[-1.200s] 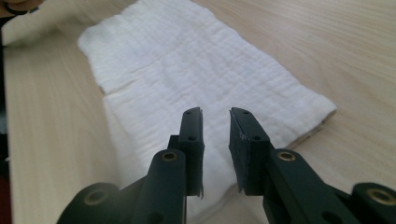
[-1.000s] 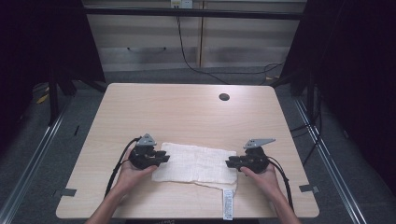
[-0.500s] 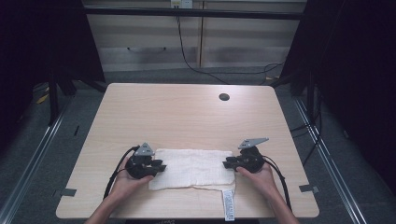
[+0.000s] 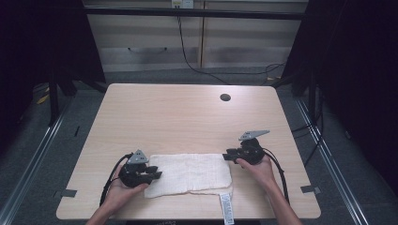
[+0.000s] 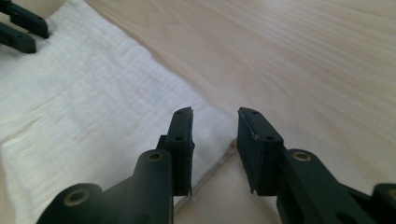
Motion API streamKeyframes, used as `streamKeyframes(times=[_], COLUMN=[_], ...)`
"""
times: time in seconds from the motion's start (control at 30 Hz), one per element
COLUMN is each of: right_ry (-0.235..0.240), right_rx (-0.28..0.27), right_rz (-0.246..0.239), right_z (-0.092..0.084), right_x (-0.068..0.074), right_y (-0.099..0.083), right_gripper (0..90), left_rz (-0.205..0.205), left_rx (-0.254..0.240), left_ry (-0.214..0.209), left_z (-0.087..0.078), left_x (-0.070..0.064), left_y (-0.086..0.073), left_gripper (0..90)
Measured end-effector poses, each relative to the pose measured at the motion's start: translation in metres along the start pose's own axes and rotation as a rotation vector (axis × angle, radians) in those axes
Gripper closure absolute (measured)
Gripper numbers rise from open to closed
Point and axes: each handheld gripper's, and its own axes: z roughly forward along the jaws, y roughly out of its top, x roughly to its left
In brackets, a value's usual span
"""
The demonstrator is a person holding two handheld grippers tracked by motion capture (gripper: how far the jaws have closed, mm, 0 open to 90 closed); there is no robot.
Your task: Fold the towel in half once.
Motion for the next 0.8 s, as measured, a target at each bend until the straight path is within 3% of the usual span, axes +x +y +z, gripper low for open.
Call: streamKeyframes(times=[0.33,0.53,0.73,0.8], right_ry=[0.006,0.004,0.024,0.027], right_rx=[0.025,0.032,0.030,0.028], right_rz=[-0.014,-0.024,-0.032,-0.030], right_z=[0.016,0.015,0.016,0.017], right_x=[-0.005,-0.004,-0.003,-0.004], right_y=[0.000,0.000,-0.001,-0.001], right_gripper=[63.9,65.9,78.2,84.8], left_rz=[-0.003,-0.004,-0.012,-0.012], left_rx=[-0.007,-0.009,-0.010,-0.003], left_ry=[-0.024,-0.030,-0.031,-0.012], left_z=[0.000,0.000,0.000,0.000], left_x=[0.004,0.005,0.005,0.005], left_y=[0.000,-0.001,-0.001,0.001], left_gripper=[68.7,68.3,67.5,66.0])
